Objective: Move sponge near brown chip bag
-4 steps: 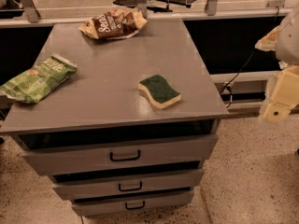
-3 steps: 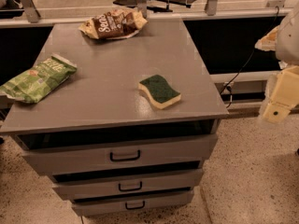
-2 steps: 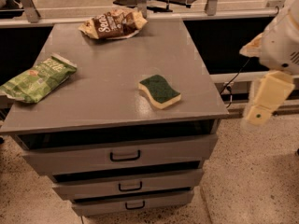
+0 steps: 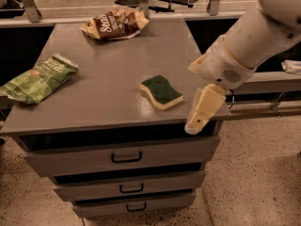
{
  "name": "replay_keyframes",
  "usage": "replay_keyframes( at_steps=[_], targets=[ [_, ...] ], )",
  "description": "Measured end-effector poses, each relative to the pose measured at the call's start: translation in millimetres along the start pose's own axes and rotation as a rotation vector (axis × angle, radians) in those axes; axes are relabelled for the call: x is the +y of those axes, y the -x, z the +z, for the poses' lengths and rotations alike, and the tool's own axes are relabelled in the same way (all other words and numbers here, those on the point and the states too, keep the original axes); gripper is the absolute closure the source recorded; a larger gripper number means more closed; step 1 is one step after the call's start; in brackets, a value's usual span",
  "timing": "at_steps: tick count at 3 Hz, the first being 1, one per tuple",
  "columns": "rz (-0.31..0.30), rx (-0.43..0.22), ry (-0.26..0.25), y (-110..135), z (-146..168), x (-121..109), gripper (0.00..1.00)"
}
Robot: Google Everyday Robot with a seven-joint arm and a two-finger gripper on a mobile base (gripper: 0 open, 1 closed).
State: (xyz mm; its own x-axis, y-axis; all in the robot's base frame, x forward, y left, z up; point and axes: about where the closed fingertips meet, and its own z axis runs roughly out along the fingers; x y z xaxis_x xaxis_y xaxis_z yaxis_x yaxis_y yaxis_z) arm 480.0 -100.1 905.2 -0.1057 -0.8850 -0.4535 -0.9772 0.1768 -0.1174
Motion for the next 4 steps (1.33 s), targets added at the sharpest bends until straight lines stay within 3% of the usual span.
replay_keyframes(
  at_steps=[1, 3, 4],
  targets=[
    [0.008, -0.091, 0.012, 25, 33, -18, 0.00],
    [0.073, -0.204, -0.003, 38, 81, -57, 0.00],
    [0.128, -0.235, 0.021, 42, 105, -64, 0.25]
  ],
)
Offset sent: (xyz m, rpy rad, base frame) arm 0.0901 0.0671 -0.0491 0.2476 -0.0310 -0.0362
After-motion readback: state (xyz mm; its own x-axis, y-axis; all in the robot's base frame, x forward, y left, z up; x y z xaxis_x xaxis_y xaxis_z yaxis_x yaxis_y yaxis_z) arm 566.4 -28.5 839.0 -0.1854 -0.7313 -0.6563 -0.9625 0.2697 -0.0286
